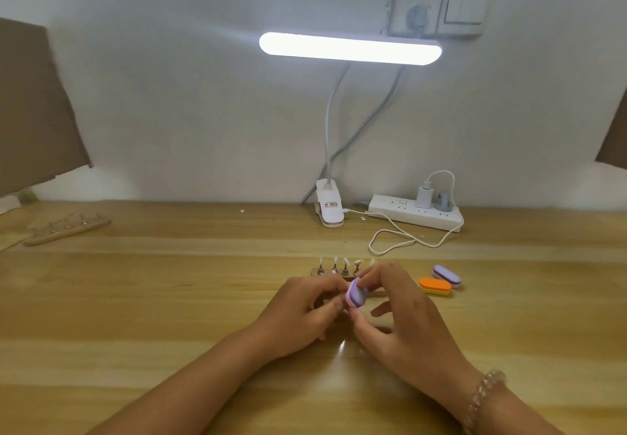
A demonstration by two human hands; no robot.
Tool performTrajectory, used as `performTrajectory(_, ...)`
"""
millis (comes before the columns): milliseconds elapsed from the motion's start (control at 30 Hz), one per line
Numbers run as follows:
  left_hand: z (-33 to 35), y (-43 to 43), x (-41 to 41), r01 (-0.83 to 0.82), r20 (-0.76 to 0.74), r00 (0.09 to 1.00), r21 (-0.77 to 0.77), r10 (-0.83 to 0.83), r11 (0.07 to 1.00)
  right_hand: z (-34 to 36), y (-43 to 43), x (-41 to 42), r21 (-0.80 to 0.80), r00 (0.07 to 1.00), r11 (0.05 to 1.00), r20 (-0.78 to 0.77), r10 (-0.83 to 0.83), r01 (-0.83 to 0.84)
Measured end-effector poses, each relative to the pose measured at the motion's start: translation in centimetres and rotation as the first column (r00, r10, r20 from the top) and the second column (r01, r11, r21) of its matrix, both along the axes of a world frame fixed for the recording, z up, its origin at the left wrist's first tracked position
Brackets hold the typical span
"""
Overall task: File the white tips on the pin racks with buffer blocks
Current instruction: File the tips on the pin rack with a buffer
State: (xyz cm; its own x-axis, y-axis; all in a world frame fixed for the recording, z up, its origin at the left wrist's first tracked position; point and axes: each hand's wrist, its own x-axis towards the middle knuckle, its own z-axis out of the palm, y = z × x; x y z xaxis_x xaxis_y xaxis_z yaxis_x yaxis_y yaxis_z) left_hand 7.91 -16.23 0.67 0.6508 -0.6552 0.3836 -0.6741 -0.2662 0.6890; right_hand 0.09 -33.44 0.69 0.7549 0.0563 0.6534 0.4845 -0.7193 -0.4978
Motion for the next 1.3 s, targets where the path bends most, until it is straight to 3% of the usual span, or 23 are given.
performTrajectory(267, 0.2, -0.1, 0.0, -0.005, -0.042, 0.999, -0.018, 0.004, 1.000, -0.2, -0.5, 0.8, 0.208, 0.996, 0.977, -0.088, -0.030, 0.048)
performTrajectory(433, 0.0, 0.1, 0.3, 0.004, -0.110, 0.994, -0.015, -0.005, 1.000, -0.2, -0.2, 0.3, 0.016, 1.000, 1.000, 0.021, 0.021, -0.022)
performTrajectory(567, -0.1, -0.1, 0.7, 0.043, -0.125, 0.991, -0.009, -0.044, 0.999, -0.5, -1.0, 1.0, 0.122, 0.999, 0.992, -0.042, -0.019, 0.024)
performTrajectory(733, -0.5, 0.0, 0.8, 0.062, -0.131, 0.989, -0.006, -0.063, 0.998, -0.6, -0.3, 0.8, 0.014, 0.998, 0.998, 0.034, 0.059, -0.059)
performTrajectory(867, -0.4, -0.2, 0.9, 0.090, -0.148, 0.985, -0.029, -0.093, 0.996, -0.6, -0.8, 1.1, 0.166, 0.999, 0.986, -0.041, 0.016, -0.009)
performTrajectory(1033, -0.6, 0.0, 1.0, 0.072, -0.144, 0.987, 0.001, -0.071, 0.997, -0.4, -0.1, 0.7, -0.004, 0.998, 0.998, 0.025, 0.056, -0.056)
performTrajectory(1167, -0.4, -0.2, 0.8, 0.083, -0.144, 0.986, -0.004, -0.082, 0.997, -0.4, -0.9, 1.1, 0.160, 0.997, 0.987, -0.078, -0.012, 0.025)
performTrajectory(1300, -0.5, 0.0, 0.9, 0.061, -0.122, 0.991, 0.025, -0.057, 0.998, -0.3, -0.1, 0.6, 0.014, 1.000, 1.000, 0.001, 0.026, -0.026)
